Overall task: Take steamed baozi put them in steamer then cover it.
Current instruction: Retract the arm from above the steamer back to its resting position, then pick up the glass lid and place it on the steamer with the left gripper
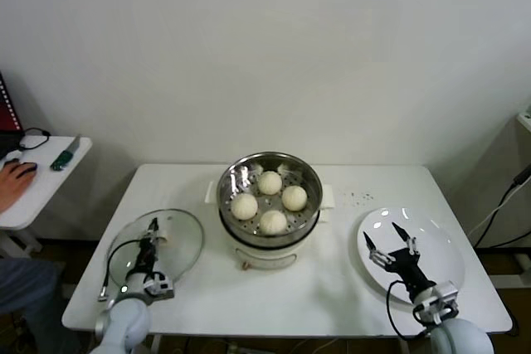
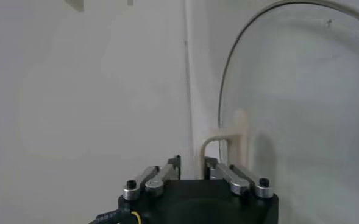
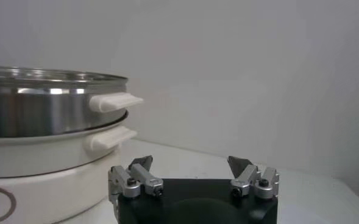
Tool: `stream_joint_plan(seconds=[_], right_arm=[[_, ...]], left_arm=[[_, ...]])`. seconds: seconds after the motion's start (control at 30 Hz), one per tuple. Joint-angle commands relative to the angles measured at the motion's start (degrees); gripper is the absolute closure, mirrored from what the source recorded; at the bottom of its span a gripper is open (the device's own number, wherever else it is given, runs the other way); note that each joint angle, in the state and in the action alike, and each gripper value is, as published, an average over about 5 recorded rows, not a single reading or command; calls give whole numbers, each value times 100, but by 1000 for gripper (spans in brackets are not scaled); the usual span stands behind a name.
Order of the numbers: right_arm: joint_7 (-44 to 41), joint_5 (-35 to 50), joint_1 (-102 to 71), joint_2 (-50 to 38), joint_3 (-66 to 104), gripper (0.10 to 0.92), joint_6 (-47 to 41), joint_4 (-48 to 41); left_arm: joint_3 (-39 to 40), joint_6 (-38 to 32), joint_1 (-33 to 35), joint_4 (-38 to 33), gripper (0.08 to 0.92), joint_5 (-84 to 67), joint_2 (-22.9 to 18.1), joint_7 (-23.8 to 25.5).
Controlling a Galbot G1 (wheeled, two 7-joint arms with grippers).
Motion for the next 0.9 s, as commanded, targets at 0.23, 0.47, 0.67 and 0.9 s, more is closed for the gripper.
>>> stream_joint_plan(seconds=[0.23, 0.47, 0.67, 0.9], right_arm=[[-38, -67, -12, -1, 42, 203, 111, -74], [-24, -23, 15, -156, 82, 203, 126, -142], [-52, 38, -64, -380, 145, 203, 137, -188], [-47, -54, 40, -402, 89, 203, 127, -300]], left_arm=[[22, 443, 389, -1076, 849, -160, 257, -74], [-3, 1239, 1015, -2463, 849, -213, 629, 28], [-8, 1920, 1417, -3592, 849, -230, 982, 373], [293, 2304, 1396, -4125, 849, -778, 1553, 378]])
